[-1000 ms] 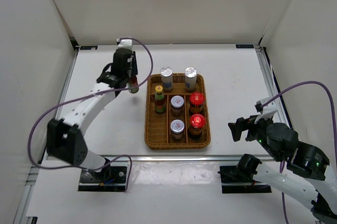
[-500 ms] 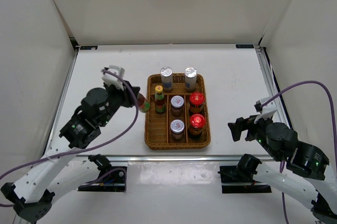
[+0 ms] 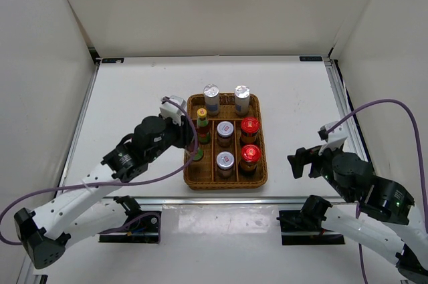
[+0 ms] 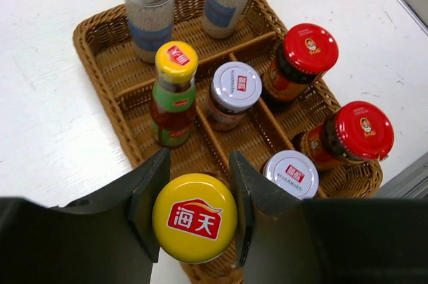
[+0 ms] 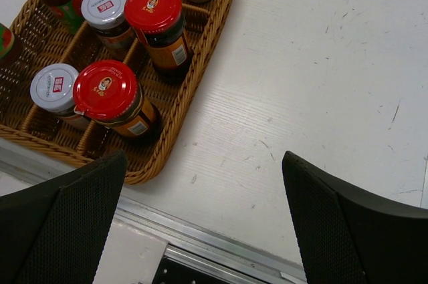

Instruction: Organize the condiment bottles

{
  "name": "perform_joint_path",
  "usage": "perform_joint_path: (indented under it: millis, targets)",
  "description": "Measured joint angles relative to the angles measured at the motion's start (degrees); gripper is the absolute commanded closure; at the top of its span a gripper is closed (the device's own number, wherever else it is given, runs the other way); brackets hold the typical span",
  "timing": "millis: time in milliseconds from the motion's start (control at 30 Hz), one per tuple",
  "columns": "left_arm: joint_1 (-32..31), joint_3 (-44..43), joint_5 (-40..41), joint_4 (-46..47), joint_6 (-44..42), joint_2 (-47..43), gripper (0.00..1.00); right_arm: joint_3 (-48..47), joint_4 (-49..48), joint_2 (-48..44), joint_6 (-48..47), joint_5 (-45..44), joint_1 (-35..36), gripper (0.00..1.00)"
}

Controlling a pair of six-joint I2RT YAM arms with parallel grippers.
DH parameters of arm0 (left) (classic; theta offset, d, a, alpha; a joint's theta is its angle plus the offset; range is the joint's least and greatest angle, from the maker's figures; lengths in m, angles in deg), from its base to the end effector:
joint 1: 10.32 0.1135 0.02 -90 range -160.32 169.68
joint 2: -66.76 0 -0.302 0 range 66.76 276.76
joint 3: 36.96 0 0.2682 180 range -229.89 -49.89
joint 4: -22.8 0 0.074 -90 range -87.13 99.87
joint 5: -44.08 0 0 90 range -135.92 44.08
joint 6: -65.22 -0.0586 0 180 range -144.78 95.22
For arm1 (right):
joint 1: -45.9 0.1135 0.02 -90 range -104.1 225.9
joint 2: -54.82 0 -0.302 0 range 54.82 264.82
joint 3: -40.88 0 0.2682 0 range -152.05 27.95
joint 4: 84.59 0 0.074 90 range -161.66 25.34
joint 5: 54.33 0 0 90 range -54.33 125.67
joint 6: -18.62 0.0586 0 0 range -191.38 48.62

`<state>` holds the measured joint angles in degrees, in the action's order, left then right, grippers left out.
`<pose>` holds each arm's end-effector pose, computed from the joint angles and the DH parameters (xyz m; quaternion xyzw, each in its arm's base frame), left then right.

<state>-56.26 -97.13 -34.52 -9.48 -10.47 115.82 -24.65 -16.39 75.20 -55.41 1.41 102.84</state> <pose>0.1529 -0.1413 0.3458 0.1697 0.8051 -0.2114 0.5276 0.0488 0.0144 0.3609 -0.1268 0.8036 0.1156 0.5699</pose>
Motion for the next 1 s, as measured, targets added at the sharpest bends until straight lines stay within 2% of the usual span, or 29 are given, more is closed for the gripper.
perform_joint_path:
  millis: [400, 600, 633, 667, 700, 767, 800, 833, 867, 1000]
  targets:
    - [-3.4, 4.5, 1.6, 7.3, -1.7, 8.6, 0.88, 0.0, 0.0, 1.4, 0.0, 0.0, 0.0, 0.0]
    - [-3.8, 6.5, 2.1, 9.1, -2.9, 9.9, 0.88, 0.0, -0.1, 1.5, 0.0, 0.0, 0.0, 0.0]
    - [-3.9, 6.5, 2.1, 9.2, -3.0, 9.9, 0.86, 0.0, 0.0, 1.5, 0.0, 0.0, 0.0, 0.0]
    - [-3.9, 6.5, 2.1, 9.5, -3.1, 9.9, 0.8, 0.0, 0.0, 1.5, 0.0, 0.0, 0.0, 0.0]
    - [-4.0, 6.5, 2.2, 9.8, -3.3, 9.9, 0.63, 0.0, 0.0, 1.6, 0.0, 0.0, 0.0, 0.0]
    - [-4.2, 6.5, 2.3, 10.4, -3.6, 9.9, 0.48, 0.0, -0.1, 1.7, 0.0, 0.0, 0.0, 0.0]
    - [-4.3, 6.5, 2.4, 10.7, -3.7, 9.9, 0.33, 0.0, -0.1, 1.8, 0.0, 0.0, 0.0, 0.0]
    - [-4.5, 6.5, 2.6, 11.3, -3.8, 9.9, 0.1, 0.0, -0.1, 1.9, 0.0, 0.0, 0.0, 0.0]
    - [-4.5, 6.4, 2.7, 11.8, -4.3, 9.7, 0.0, 0.0, -0.1, 1.9, 0.0, 0.0, 0.0, 0.0]
    - [-4.5, 5.2, 3.5, 12.4, -4.6, 8.6, 0.0, 0.0, -0.1, 2.0, 0.0, 0.0, 0.0, 0.0]
